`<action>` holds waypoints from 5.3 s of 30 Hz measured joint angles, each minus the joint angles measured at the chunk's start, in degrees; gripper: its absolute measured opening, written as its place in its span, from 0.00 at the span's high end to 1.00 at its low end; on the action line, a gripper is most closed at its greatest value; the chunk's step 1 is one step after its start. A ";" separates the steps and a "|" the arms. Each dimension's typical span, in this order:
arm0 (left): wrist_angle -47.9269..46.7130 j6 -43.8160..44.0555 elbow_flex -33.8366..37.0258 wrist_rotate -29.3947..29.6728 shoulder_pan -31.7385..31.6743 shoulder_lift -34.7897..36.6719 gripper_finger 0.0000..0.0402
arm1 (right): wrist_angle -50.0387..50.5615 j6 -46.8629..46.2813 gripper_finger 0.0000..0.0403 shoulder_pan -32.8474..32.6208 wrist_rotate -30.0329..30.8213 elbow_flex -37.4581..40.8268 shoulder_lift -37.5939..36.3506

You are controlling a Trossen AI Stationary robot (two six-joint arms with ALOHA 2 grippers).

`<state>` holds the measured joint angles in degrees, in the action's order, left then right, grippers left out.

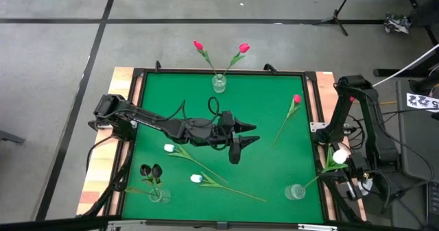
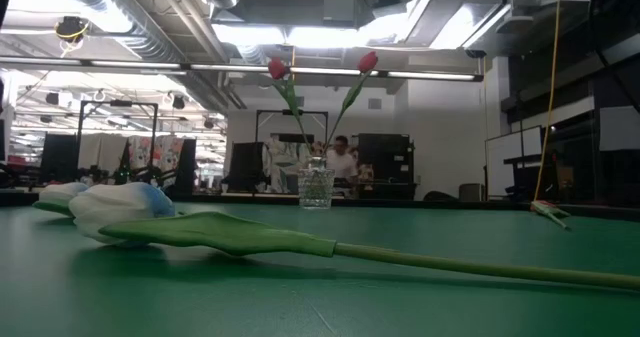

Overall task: Sort flowers into vase by color
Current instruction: Put the top white flower into the bottom right transparent vase, then put the pink flower into the top transparent vase

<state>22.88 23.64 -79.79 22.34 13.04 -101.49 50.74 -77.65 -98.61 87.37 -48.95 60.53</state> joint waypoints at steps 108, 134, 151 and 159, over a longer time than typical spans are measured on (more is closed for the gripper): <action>-22.05 13.12 -38.07 6.64 -15.55 -39.69 0.49 | -4.41 16.12 0.45 7.85 -30.05 -19.08 -4.39; -46.68 7.40 -38.61 -8.07 -11.21 -27.08 0.49 | 20.76 -11.97 0.45 21.46 -20.93 -19.02 -10.62; -66.10 -1.49 -38.27 -7.51 -6.93 7.47 0.49 | 30.30 -6.26 0.69 77.15 -59.74 -23.67 -13.00; -73.73 -1.25 -38.25 -7.50 -3.07 15.92 0.49 | 35.93 4.75 0.89 100.37 -82.38 -23.67 -2.61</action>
<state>-50.85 22.39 -118.04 14.84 9.97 -85.57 86.67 -72.90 1.76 5.00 -72.62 57.92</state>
